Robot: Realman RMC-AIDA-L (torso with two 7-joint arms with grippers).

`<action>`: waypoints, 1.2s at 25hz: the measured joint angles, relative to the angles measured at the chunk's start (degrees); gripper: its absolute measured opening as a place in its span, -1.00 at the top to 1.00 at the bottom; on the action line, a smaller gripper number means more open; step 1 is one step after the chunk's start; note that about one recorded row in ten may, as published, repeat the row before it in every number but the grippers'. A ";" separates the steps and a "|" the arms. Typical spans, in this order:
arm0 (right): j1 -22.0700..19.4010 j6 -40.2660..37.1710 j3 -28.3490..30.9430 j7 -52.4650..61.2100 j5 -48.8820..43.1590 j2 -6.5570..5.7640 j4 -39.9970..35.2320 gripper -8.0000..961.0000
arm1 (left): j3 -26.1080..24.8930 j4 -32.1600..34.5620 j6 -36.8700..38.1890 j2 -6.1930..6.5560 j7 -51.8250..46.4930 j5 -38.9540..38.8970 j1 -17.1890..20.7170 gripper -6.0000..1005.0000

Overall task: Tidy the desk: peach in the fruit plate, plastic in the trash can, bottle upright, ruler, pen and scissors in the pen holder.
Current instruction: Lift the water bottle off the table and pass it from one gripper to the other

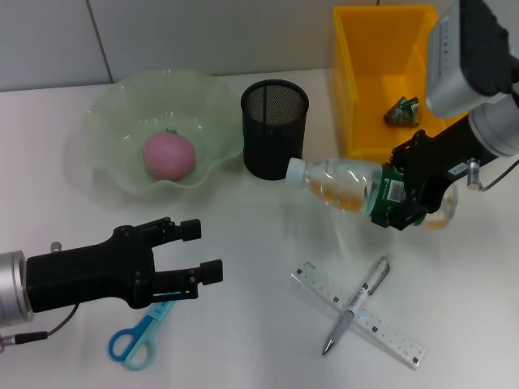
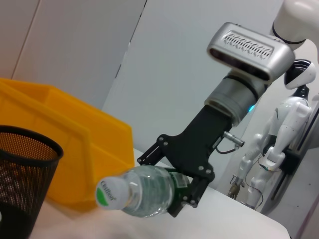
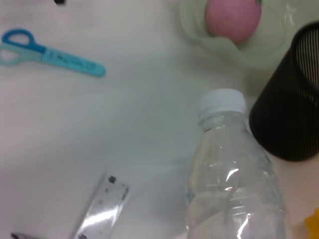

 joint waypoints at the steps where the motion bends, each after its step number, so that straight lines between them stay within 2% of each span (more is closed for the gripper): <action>1: -0.02 -0.46 0.62 -0.37 0.53 0.00 -0.21 -0.60 | -0.10 0.01 0.00 0.00 0.00 0.00 0.00 -0.74; 9: -0.79 -3.75 7.14 -4.45 7.23 -0.06 -0.40 -0.60 | -2.16 -0.07 0.40 -0.34 -0.01 -0.04 -0.01 -0.74; 13: -2.51 -3.72 7.78 -6.24 12.59 -0.53 -0.13 -0.60 | -3.38 -0.12 0.52 -0.92 -0.40 -0.09 -0.14 -0.74; 17: -4.81 -2.54 8.66 -8.98 18.81 -0.26 0.62 -0.60 | -4.20 -0.13 0.60 -1.44 -0.51 -0.12 -0.18 -0.74; 30: -6.05 -1.56 11.74 -14.34 29.56 0.13 8.31 -0.60 | -10.52 -0.26 3.45 -2.72 -0.52 -0.22 -0.47 -0.74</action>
